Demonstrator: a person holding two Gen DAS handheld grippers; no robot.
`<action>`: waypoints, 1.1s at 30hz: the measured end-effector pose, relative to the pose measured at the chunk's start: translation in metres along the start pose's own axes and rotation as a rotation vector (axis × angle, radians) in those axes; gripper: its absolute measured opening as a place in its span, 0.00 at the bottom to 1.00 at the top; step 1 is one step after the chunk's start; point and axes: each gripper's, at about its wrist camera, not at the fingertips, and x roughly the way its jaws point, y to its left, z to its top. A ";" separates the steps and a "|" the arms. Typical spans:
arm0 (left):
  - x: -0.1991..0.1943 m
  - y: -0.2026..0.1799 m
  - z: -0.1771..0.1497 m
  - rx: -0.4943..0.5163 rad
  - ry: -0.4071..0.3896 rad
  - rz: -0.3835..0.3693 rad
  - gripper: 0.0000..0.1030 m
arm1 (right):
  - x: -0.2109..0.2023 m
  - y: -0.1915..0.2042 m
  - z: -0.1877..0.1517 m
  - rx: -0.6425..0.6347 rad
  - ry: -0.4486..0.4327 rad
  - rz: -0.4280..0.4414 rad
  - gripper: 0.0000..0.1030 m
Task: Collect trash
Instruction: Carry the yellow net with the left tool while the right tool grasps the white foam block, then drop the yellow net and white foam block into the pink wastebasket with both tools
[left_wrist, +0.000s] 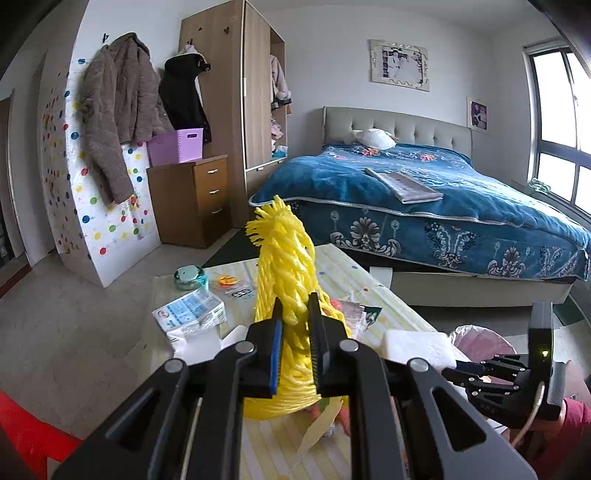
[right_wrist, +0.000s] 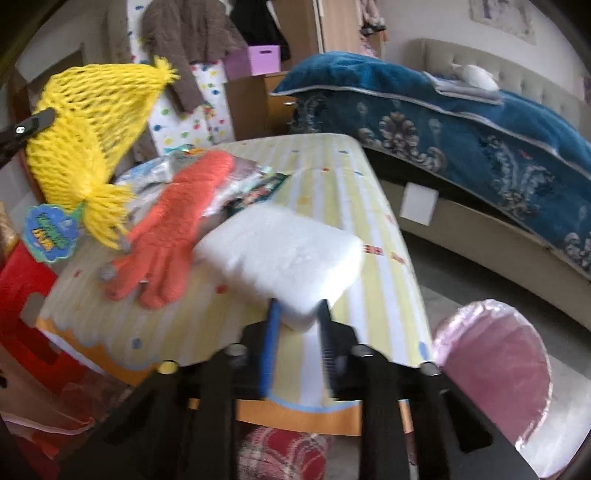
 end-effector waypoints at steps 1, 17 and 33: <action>0.000 -0.003 0.000 0.004 -0.001 -0.005 0.11 | -0.008 0.000 0.001 0.004 -0.016 -0.002 0.16; 0.018 -0.163 0.006 0.140 -0.049 -0.318 0.11 | -0.151 -0.066 -0.039 0.126 -0.102 -0.423 0.16; 0.112 -0.319 -0.027 0.223 0.108 -0.475 0.11 | -0.150 -0.175 -0.089 0.383 0.002 -0.635 0.17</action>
